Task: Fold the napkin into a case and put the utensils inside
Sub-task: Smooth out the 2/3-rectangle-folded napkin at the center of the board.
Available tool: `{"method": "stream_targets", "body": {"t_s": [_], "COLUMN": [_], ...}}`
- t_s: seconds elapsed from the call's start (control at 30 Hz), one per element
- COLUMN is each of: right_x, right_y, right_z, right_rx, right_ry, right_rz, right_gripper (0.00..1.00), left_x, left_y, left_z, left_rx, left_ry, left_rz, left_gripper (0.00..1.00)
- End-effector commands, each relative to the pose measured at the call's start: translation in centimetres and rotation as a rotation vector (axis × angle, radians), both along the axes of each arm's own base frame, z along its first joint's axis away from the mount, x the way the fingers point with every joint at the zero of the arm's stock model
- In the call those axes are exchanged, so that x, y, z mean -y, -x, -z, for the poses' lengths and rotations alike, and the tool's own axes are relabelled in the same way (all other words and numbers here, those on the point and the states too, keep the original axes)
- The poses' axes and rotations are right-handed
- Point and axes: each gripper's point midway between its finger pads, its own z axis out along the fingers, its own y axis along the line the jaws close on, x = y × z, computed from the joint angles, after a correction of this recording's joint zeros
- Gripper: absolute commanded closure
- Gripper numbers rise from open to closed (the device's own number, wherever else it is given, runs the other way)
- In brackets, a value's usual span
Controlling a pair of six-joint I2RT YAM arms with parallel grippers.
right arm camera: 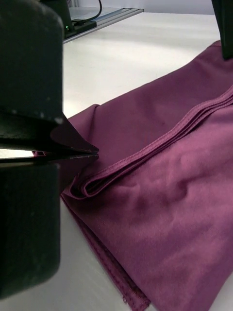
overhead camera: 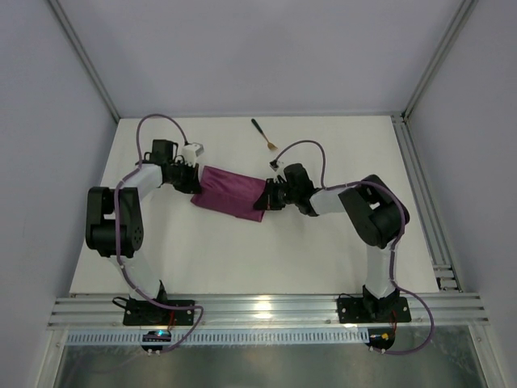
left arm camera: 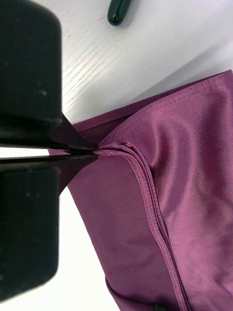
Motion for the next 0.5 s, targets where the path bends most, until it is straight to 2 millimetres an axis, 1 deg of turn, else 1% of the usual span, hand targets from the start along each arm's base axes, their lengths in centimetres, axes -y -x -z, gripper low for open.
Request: {"method": "stream_targets", "body": {"t_s": [0.0, 0.07, 0.1, 0.17, 0.2, 0.27, 0.3, 0.33, 0.43, 0.47], "right_x": [-0.1, 0.3, 0.4, 0.7, 0.8, 0.9, 1.0, 1.1, 1.3, 1.3], "right_y": [-0.7, -0.5, -0.5, -0.5, -0.4, -0.3, -0.2, -0.1, -0.1, -0.2], "right_z": [0.5, 0.7, 0.7, 0.9, 1.0, 1.0, 1.1, 1.1, 1.4, 1.2], "right_rx": [-0.002, -0.009, -0.011, -0.025, -0.032, -0.044, -0.054, -0.061, -0.072, -0.072], "right_ry": [-0.021, -0.032, -0.028, -0.012, -0.002, 0.007, 0.011, 0.015, 0.021, 0.02], "right_rz": [0.045, 0.061, 0.069, 0.08, 0.083, 0.093, 0.098, 0.102, 0.116, 0.118], "right_gripper": [0.96, 0.96, 0.96, 0.96, 0.96, 0.96, 0.96, 0.96, 0.96, 0.96], "left_x": [0.5, 0.2, 0.0, -0.7, -0.8, -1.1, -1.1, -1.2, -1.7, -1.8], "left_y": [-1.3, -1.5, -1.8, -2.2, -2.3, -2.6, -2.6, -2.7, -2.4, -2.1], "left_z": [-2.2, -1.8, -1.4, -0.9, -0.6, -1.0, -1.4, -2.3, -3.6, -4.5], "left_rx": [0.091, 0.085, 0.071, 0.056, 0.044, 0.048, 0.053, 0.073, 0.103, 0.12], "left_ry": [0.029, 0.008, 0.0, -0.034, -0.04, -0.052, -0.051, -0.051, -0.075, -0.084], "left_rz": [0.024, 0.015, 0.004, -0.028, -0.037, -0.061, -0.064, -0.072, -0.089, -0.088], "left_gripper": [1.0, 0.98, 0.91, 0.79, 0.7, 0.59, 0.57, 0.55, 0.52, 0.5]}}
